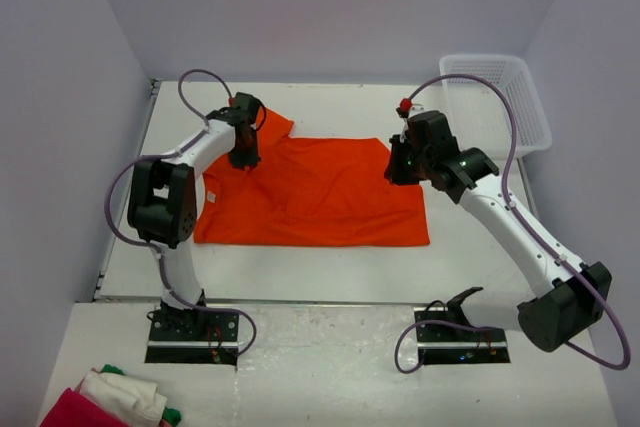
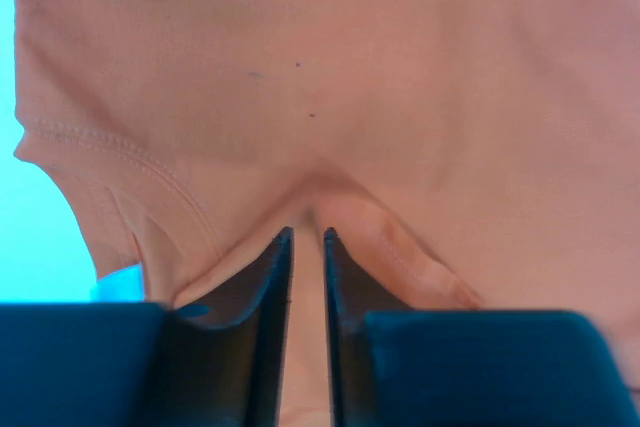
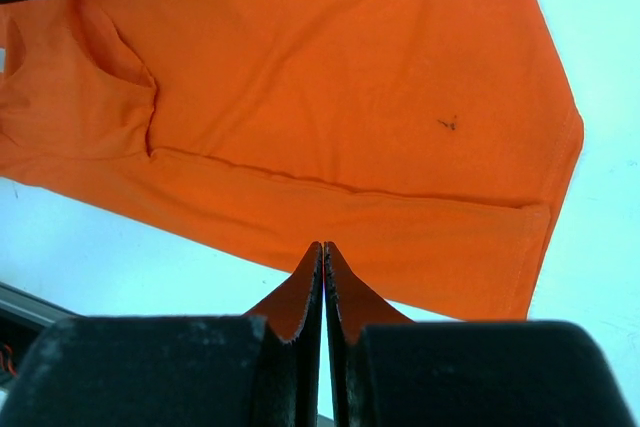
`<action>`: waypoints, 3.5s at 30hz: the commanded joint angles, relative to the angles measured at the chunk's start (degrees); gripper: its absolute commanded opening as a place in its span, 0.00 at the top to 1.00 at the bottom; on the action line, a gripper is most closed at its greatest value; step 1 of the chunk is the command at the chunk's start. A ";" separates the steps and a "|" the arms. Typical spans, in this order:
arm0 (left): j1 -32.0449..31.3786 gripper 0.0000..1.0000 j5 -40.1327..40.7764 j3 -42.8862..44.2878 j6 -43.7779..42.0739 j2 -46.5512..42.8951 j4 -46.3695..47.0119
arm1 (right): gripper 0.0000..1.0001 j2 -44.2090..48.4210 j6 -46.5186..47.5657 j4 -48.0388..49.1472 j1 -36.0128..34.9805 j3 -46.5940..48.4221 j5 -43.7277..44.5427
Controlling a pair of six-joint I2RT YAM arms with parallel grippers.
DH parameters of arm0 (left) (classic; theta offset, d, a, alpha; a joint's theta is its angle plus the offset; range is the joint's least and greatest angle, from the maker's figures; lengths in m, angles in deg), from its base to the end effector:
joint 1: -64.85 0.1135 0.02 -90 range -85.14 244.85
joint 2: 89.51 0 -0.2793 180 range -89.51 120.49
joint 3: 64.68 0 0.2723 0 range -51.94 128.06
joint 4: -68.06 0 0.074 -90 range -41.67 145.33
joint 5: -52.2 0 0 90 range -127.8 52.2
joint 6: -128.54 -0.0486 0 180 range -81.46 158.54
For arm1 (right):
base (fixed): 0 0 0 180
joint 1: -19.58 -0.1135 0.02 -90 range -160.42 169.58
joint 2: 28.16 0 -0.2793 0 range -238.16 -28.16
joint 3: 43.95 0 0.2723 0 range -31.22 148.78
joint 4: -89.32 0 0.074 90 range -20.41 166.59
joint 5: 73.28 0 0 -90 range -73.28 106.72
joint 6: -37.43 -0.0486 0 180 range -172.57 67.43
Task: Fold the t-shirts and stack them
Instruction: Fold the flattened tshirt in 1/3 of the way
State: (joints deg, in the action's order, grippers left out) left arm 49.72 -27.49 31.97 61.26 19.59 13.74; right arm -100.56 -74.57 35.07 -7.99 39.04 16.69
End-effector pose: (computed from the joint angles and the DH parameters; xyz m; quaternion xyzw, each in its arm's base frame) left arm 0.4129 -0.1026 0.2068 -0.0826 0.9722 0.0182 0.2182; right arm 0.2587 0.1351 0.3451 -0.0448 0.9183 0.1652 0.3571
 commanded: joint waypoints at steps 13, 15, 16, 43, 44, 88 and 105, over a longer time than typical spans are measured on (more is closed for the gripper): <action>-2.70 0.32 7.91 -3.14 2.24 -12.57 0.71 | 0.99 -3.71 0.82 3.11 0.24 -0.04 -4.19; -2.88 0.44 3.69 -5.08 2.24 -14.34 0.71 | 1.00 -4.06 0.99 2.85 0.33 0.40 -3.58; -2.88 0.50 2.28 -6.21 2.59 -16.62 0.71 | 1.00 -4.06 0.99 2.67 0.33 0.49 -3.05; -5.25 1.00 -6.86 -20.38 -0.66 -19.54 3.61 | 1.00 -10.65 -12.28 8.12 0.15 -17.26 4.16; -5.60 1.00 -7.83 -19.94 -1.01 -18.23 3.70 | 0.94 -10.83 -12.02 8.12 0.06 -17.17 3.55; -7.28 1.00 -0.11 -14.31 -0.92 -3.63 3.00 | 0.96 -27.00 -5.69 1.61 16.50 -5.57 6.01; -6.84 1.00 4.55 -13.61 0.75 -0.90 1.95 | 1.00 -24.63 -8.32 -0.05 16.59 -6.88 10.67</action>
State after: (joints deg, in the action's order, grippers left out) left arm 42.44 -25.63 17.33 60.71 17.21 14.99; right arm -127.24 -81.56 36.25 8.14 31.72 24.62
